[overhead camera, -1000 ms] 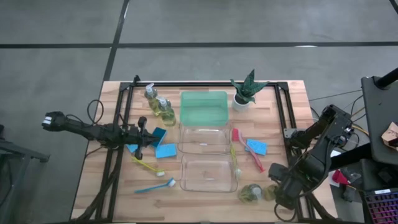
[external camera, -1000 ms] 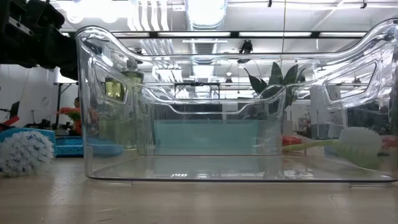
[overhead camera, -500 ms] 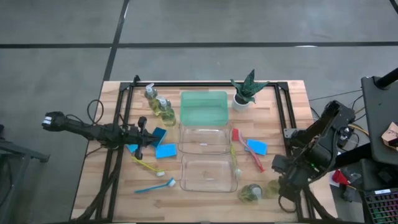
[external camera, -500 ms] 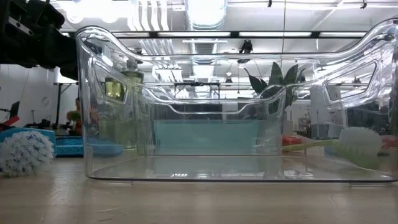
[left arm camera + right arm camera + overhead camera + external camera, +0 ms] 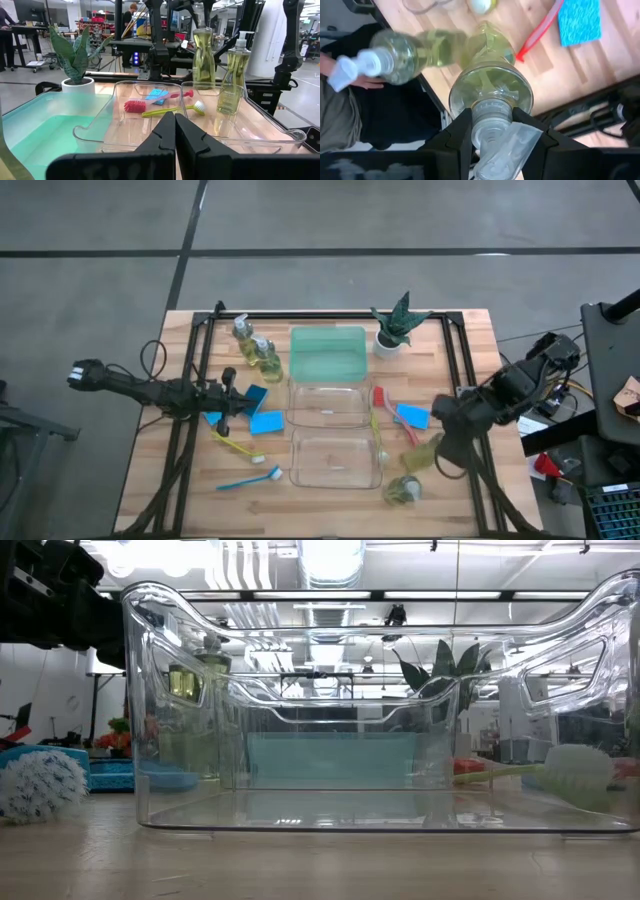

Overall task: Pick & Place Kitchen Sink Supplies
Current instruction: Put the transparent soap dispenser into the blue bin

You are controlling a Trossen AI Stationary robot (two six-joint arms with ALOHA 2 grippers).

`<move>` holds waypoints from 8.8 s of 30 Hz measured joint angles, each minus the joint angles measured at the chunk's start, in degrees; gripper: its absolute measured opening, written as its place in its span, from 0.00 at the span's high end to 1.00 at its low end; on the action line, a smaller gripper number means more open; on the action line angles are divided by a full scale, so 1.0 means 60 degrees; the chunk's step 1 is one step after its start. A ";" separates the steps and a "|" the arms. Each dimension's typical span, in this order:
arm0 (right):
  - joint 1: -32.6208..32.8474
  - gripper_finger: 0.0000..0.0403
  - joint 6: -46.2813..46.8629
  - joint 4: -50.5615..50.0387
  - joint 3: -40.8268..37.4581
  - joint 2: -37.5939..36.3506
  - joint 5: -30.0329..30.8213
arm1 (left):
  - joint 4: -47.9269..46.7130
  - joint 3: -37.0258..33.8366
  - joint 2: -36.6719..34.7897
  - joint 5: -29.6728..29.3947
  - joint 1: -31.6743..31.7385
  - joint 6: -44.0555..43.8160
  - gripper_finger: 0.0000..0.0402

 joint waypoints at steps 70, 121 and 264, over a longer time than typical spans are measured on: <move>-0.6808 0.72 -1.0874 0.0199 0.7533 0.5108 0.2989 | -0.0025 -0.0001 -0.0004 0.0001 -0.0002 0.0001 1.00; -1.1025 0.69 -1.0866 0.1678 0.7515 0.7735 0.0604 | -0.0147 -0.0002 -0.0004 0.0001 0.0001 0.0001 1.00; 0.0241 0.47 0.0743 0.1668 0.2179 0.4156 -0.1206 | -0.0204 -0.0003 -0.0001 0.0000 0.0000 0.0001 1.00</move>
